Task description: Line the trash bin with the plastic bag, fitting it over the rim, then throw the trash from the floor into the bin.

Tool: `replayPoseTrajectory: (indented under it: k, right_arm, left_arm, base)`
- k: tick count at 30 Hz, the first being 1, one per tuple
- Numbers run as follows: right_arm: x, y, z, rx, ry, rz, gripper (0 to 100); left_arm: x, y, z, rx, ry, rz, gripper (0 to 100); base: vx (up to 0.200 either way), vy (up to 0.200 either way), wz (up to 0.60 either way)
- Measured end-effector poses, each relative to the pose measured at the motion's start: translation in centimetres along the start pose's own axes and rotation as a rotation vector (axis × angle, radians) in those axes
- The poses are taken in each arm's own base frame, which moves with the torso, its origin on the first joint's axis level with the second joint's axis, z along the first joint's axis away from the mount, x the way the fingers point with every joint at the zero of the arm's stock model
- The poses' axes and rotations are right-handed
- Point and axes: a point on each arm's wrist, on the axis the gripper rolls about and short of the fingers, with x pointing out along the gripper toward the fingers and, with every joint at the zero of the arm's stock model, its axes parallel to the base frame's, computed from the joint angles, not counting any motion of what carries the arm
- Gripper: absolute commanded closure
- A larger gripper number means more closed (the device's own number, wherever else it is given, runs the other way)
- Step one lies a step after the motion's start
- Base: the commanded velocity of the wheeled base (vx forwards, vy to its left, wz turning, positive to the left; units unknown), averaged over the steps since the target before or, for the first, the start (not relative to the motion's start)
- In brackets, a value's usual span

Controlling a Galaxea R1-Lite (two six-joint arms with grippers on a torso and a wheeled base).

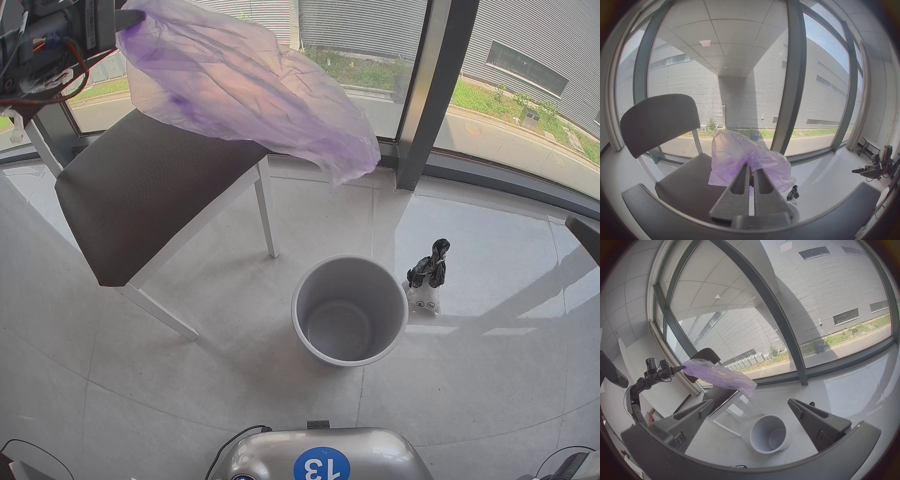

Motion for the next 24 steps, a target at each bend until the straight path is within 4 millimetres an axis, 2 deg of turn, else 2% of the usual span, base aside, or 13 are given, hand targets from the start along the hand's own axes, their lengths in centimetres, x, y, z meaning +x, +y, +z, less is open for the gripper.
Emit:
replayPoseTrajectory:
  k: [12, 20, 24]
  right_arm:
    - [2.1, -0.2, -2.2, 0.082, 0.124, 0.015, 0]
    - [4.1, 1.5, -3.9, 0.163, 0.125, 0.006, 0]
    - [5.4, 2.6, -5.4, 0.188, 0.142, 0.027, 0]
  left_arm:
    - [0.0, -0.3, 0.0, -0.004, -0.018, -0.042, 100]
    - [0.4, -0.9, 0.4, -0.014, -0.052, -0.061, 100]
    - [0.3, -1.3, 0.7, -0.019, -0.063, -0.069, 100]
  base:
    - [0.0, 0.0, 0.0]
    - [0.0, 0.0, 0.0]
    - [0.0, 0.0, 0.0]
